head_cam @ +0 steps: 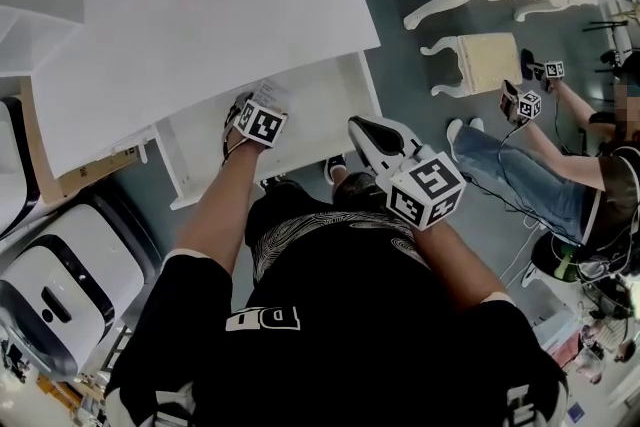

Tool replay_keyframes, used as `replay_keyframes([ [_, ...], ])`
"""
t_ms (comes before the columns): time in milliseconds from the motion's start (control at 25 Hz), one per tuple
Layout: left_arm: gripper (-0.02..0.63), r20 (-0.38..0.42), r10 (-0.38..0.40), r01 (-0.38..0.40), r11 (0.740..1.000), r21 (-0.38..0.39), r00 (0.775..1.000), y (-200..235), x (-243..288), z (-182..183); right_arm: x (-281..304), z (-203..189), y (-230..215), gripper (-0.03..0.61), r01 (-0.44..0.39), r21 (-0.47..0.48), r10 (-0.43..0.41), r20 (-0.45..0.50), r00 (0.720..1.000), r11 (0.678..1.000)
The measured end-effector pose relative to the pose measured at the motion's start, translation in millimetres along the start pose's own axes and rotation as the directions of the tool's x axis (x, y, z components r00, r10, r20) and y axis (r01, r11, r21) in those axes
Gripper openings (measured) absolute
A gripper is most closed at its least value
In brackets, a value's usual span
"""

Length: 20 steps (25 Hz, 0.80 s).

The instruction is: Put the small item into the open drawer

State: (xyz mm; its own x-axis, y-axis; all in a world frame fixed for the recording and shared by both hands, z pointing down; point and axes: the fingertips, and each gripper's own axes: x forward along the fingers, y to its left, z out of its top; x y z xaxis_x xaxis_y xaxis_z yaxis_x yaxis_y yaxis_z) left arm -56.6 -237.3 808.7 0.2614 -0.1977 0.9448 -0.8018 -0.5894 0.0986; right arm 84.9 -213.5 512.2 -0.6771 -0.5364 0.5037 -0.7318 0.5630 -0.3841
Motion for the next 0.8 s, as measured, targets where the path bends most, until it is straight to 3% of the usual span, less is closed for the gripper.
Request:
replay_keyframes([
  [520, 0.426, 0.071, -0.042, 0.043, 0.999, -0.008, 0.997, -3.7, -35.6, 1.5, 10.0, 7.4, 37.0, 0.009, -0.008, -0.035, 0.008, 0.024, 1.0, 0.999],
  [800, 0.423, 0.178, -0.086, 0.097, 0.994, -0.05, 0.98, -9.0, -82.7, 3.0, 18.9, 9.5, 63.1, 0.009, -0.02, -0.018, 0.022, 0.066, 0.998, 1.0],
])
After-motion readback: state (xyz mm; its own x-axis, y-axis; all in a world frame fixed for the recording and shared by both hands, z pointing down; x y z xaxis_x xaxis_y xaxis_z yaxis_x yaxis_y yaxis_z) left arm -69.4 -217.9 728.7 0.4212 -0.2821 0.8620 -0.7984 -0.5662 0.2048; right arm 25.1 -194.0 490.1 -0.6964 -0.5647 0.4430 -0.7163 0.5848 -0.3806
